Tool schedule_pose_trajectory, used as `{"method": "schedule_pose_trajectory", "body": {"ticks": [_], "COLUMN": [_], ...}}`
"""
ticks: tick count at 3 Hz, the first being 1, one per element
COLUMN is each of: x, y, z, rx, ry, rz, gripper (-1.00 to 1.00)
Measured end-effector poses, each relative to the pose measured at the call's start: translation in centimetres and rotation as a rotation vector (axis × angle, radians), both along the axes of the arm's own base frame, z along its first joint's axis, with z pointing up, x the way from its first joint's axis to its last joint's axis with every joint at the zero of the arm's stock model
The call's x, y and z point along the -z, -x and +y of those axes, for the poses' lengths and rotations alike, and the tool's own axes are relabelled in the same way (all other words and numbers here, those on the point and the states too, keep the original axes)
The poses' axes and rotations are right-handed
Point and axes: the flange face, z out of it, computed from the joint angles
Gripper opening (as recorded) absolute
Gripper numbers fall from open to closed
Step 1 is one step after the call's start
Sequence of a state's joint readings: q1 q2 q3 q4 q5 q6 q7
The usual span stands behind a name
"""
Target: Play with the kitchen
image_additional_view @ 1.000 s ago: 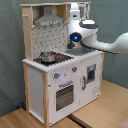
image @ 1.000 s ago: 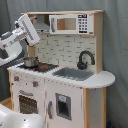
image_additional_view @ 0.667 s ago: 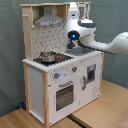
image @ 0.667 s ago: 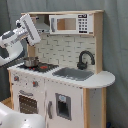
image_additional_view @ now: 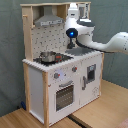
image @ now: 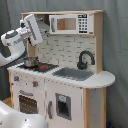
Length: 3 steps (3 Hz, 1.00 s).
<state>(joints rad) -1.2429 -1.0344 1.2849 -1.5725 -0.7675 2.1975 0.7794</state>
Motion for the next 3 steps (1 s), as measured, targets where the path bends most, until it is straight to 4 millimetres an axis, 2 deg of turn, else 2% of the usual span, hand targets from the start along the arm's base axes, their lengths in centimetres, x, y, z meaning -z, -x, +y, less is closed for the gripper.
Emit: {"method": "schedule_pose_trajectory", "body": {"ticks": [1,3], "x": [0.0,-0.9], "y": [-0.1,-0.6], "z": [-0.1,-5.2], "rx": [0.002,0.198], "ry": [-0.004,-0.104], "rz": [0.001,0.014], "gripper": [-1.0,-1.0]}}
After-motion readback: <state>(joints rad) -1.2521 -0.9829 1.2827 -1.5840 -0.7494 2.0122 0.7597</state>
